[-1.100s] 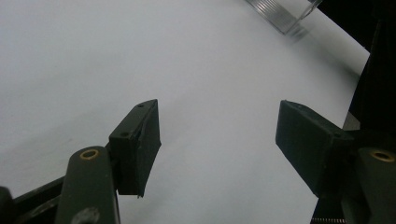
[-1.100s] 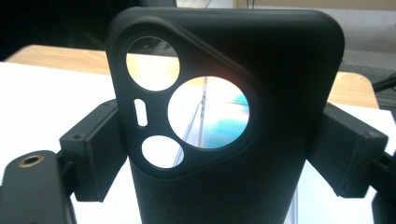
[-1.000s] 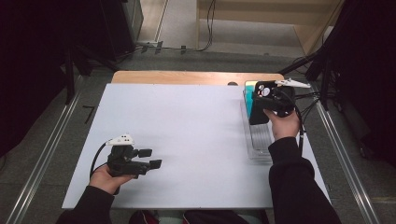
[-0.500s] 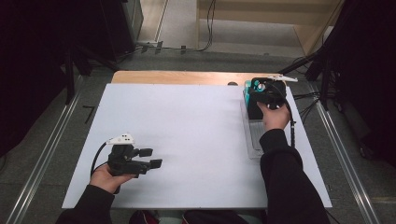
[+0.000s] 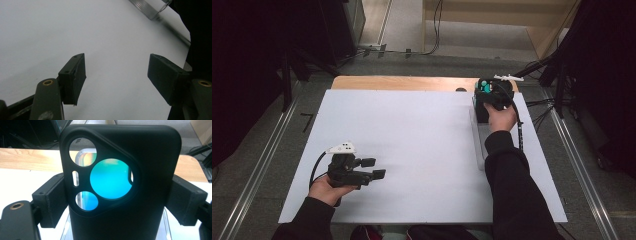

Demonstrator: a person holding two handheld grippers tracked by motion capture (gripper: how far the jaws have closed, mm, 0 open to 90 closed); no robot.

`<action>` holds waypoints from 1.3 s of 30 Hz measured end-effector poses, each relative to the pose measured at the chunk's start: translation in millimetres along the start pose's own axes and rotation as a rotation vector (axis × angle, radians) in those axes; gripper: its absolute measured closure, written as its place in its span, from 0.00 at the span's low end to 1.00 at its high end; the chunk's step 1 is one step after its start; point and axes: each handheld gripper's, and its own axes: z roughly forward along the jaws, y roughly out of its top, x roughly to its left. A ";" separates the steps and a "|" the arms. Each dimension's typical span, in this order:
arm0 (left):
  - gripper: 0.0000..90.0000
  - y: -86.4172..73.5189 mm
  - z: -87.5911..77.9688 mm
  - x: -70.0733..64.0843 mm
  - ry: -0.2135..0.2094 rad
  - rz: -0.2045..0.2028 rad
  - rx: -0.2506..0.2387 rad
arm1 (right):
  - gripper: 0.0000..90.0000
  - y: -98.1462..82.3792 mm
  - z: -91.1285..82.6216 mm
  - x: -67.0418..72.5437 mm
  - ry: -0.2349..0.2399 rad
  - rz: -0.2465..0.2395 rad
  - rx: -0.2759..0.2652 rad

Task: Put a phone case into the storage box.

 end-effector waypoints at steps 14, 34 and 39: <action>0.34 0.5 -0.1 0.0 0.003 0.001 -0.001 | 0.00 -1.6 7.9 -1.7 0.072 0.029 0.007; 0.34 1.5 -0.3 -0.8 0.010 -0.002 0.001 | 0.00 9.3 -51.2 4.0 0.215 -0.006 0.064; 0.34 1.7 -1.3 -0.8 0.012 -0.006 -0.005 | 0.00 2.8 -73.9 6.6 0.250 -0.030 0.059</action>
